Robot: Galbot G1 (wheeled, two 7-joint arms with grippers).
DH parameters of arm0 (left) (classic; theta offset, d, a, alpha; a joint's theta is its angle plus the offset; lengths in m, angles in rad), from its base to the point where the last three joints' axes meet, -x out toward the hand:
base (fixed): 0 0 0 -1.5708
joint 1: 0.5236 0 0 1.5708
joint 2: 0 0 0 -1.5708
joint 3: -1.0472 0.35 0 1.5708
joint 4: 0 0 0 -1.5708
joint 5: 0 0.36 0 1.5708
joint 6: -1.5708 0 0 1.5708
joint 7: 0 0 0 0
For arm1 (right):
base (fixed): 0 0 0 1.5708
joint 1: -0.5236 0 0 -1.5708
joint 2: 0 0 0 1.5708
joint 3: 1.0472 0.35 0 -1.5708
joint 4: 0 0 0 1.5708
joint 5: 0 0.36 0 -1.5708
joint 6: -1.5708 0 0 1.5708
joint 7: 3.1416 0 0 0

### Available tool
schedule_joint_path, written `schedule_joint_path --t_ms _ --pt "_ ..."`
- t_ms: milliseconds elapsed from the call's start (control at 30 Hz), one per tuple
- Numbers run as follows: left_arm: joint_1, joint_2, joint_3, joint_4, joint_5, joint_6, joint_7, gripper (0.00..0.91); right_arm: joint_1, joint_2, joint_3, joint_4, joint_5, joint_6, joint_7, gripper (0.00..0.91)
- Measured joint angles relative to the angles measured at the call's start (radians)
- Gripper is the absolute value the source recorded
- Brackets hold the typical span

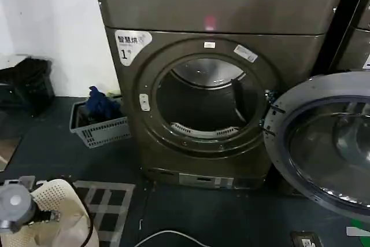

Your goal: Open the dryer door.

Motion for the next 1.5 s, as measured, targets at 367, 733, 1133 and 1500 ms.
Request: schedule_joint_path --t_ms 367,733,1133,1500 --pt "-0.01 0.022 0.0 -0.014 -0.093 0.0 -0.022 0.907 0.009 0.001 0.001 -0.029 -0.021 0.002 0.017 0.907" --pt "-0.056 0.027 -0.002 -0.015 -0.172 0.0 -0.034 0.907 0.006 0.016 0.028 -0.075 0.064 -0.002 0.056 0.907" --pt "-0.075 0.062 0.003 -0.018 -0.223 0.0 -0.049 0.907 0.012 0.032 0.026 -0.098 0.138 -0.036 0.032 0.907" --pt "-0.083 0.068 0.005 -0.024 -0.27 0.0 -0.062 0.907 0.014 0.032 0.028 -0.109 0.117 -0.019 0.032 0.907"
